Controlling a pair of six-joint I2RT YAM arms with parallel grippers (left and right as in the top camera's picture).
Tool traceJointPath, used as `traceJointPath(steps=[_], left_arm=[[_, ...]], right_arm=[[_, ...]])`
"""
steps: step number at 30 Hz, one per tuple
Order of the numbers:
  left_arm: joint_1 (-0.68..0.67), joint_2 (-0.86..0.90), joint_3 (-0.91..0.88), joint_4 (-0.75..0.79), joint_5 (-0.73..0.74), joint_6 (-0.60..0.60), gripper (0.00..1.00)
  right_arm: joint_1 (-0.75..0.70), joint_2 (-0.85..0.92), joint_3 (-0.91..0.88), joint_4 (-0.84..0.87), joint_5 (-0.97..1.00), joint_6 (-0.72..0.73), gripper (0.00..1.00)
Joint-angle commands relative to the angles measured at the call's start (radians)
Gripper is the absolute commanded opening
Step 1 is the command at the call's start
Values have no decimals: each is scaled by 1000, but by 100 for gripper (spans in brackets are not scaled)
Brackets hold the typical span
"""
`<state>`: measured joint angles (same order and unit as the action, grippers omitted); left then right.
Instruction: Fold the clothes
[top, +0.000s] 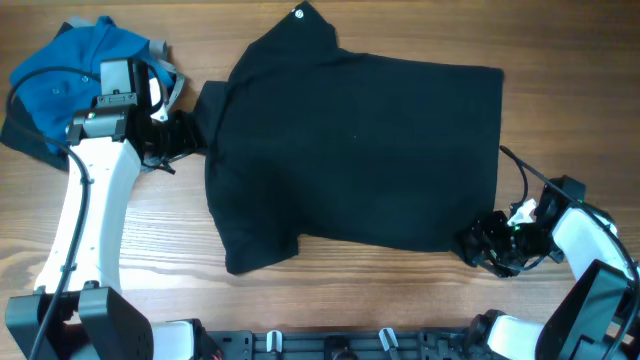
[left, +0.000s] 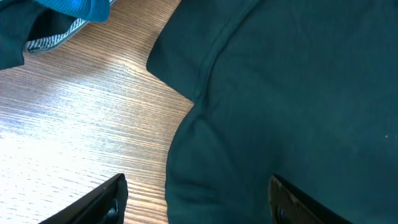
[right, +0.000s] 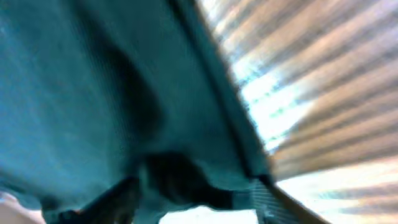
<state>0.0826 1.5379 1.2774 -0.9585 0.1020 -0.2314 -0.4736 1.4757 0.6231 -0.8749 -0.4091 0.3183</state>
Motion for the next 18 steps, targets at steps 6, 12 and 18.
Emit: traceJointPath(steps=[6,12,18], left_arm=[[5,0,-1,0,2,-13,75],[5,0,-1,0,2,-13,75],[5,0,-1,7,2,-13,75]], right_arm=[[5,-85,135,-212,3,45,69],[5,-92,32,-199,30,209,69],[5,-92,-46,-131,104,333,67]])
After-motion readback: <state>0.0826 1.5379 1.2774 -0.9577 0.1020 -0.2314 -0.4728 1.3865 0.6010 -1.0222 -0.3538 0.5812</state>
